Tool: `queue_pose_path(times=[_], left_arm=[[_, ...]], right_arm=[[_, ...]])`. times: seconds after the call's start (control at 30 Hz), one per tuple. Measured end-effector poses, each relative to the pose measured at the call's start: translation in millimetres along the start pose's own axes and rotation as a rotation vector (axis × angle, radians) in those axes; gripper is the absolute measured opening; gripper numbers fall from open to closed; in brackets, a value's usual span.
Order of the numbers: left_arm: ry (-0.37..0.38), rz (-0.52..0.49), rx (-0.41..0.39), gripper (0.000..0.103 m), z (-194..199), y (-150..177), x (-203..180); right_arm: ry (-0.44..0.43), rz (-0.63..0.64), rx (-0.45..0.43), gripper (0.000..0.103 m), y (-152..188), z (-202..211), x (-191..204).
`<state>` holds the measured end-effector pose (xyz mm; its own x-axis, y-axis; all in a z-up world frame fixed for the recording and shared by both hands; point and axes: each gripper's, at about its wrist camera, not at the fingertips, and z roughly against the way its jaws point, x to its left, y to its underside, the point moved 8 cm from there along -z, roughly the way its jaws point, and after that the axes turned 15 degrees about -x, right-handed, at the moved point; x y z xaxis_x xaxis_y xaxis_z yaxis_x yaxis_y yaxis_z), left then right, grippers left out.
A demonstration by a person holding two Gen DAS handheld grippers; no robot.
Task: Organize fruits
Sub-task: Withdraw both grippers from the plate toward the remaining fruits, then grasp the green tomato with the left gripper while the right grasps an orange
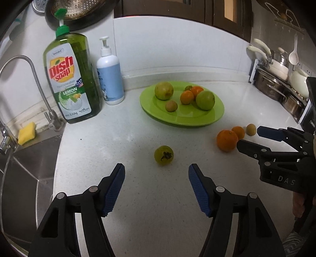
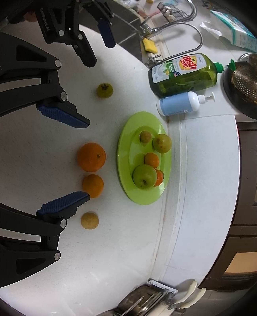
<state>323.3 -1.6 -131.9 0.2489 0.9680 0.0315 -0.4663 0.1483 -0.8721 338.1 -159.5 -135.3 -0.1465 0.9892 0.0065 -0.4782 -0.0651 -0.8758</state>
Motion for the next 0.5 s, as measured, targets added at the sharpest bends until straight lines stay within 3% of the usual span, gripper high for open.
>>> queue_pose_path(times=[0.5], left_arm=[[0.024, -0.003, 0.042, 0.055, -36.4, 6.1, -4.4]], right_arm=[[-0.059, -0.016, 0.082, 0.061, 19.1, -32.1, 5.4]])
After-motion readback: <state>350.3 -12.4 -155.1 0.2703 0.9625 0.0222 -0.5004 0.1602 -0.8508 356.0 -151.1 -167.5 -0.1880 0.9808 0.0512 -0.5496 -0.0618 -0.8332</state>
